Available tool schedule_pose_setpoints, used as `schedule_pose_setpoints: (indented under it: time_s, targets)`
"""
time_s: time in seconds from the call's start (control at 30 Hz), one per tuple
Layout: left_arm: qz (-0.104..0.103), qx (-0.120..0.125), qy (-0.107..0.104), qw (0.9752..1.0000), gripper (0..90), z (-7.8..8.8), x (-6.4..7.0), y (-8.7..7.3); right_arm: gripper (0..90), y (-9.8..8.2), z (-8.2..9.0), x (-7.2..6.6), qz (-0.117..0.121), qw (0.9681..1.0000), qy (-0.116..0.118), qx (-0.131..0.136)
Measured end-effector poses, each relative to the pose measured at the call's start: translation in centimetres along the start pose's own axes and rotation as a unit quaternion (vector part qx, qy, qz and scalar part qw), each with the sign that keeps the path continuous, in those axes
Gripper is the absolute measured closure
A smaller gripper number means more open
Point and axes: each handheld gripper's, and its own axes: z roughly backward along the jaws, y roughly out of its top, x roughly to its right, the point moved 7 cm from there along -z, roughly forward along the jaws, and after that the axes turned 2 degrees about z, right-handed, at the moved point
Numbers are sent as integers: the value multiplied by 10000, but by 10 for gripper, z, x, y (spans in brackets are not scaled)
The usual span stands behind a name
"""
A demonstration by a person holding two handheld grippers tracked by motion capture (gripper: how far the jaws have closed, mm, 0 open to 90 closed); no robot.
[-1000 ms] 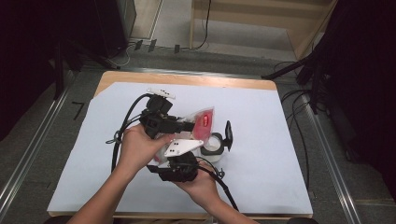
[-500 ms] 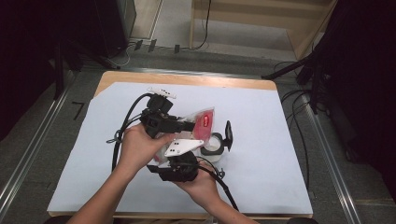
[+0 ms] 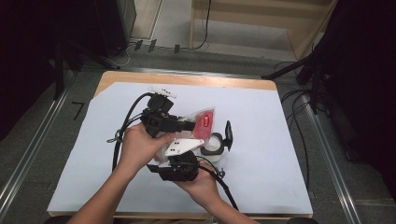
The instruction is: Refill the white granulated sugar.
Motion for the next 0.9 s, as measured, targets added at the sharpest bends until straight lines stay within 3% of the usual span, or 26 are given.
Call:
schedule_pose_setpoints:
  time_s: [0.9]
  targets:
    - [-80, -24, 23, 10000, 706, 0, 2, 0, 627, 0, 0, 0, 28, 10000, -41, 2]
